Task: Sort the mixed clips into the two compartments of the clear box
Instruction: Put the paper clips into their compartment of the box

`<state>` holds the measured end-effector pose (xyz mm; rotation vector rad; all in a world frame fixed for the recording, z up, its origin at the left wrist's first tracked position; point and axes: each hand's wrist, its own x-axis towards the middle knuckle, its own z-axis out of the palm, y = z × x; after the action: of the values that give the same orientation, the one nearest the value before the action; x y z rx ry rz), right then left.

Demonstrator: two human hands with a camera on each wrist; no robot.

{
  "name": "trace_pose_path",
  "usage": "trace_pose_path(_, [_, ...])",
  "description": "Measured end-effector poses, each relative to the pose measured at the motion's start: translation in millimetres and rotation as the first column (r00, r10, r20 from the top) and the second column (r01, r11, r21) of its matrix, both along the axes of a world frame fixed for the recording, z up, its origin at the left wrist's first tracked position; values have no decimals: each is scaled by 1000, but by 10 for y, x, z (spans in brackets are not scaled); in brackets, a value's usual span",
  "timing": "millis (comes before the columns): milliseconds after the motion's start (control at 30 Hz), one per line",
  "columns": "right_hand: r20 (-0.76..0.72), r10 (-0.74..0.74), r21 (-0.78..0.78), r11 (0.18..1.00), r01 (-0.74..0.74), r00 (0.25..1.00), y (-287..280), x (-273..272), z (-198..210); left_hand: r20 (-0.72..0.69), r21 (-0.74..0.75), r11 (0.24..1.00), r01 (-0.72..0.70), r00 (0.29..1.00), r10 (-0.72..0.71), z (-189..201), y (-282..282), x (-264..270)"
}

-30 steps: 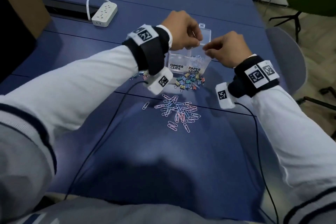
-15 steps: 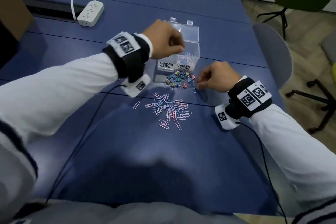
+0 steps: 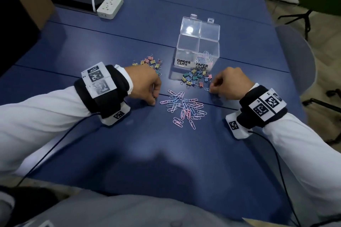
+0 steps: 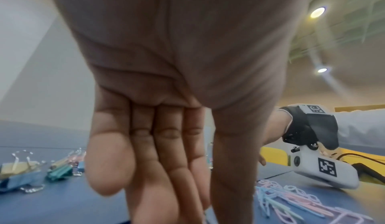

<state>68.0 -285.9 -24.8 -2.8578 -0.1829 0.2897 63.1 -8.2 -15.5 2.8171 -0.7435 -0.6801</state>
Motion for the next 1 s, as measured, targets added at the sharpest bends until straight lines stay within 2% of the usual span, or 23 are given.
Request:
trace_pose_path(233, [-89, 51, -30, 998, -54, 995, 63, -82, 6, -47, -25, 997, 74, 996, -75, 18, -71, -10])
trace_pose_path(300, [-73, 51, -31, 998, -53, 996, 62, -91, 12, -27, -31, 993, 114, 993, -115, 100, -122, -12])
trace_pose_path(400, [-16, 15, -3, 1000, -15, 1000, 7, -77, 41, 171, -152, 974, 168, 975, -141, 370, -314, 126])
trace_pose_path(500, [-15, 28, 21, 999, -28, 999, -22, -89, 55, 326, -352, 922, 159, 945, -39, 667, -665, 448])
trace_pose_path(567, [-1, 56, 20, 998, -56, 998, -4, -109, 53, 379, -404, 906, 129, 925, 37, 745, -914, 711])
trace_pose_path(633, [4, 81, 9, 997, -81, 997, 24, -136, 59, 382, -382, 920, 85, 921, 74, 703, -1101, 926])
trace_pose_path(767, [-60, 103, -32, 994, -105, 993, 23, -166, 41, 355, -308, 950, 57, 933, 59, 513, -1181, 1072])
trace_pose_path(900, [-140, 107, -21, 994, -111, 984, -19, -183, 28, 441, -349, 926, 146, 897, 25, 449, -962, 838])
trace_pose_path(1000, [-169, 167, -16, 985, -172, 971, 12, -194, 70, 402, -309, 923, 228, 911, -91, 346, -663, 520])
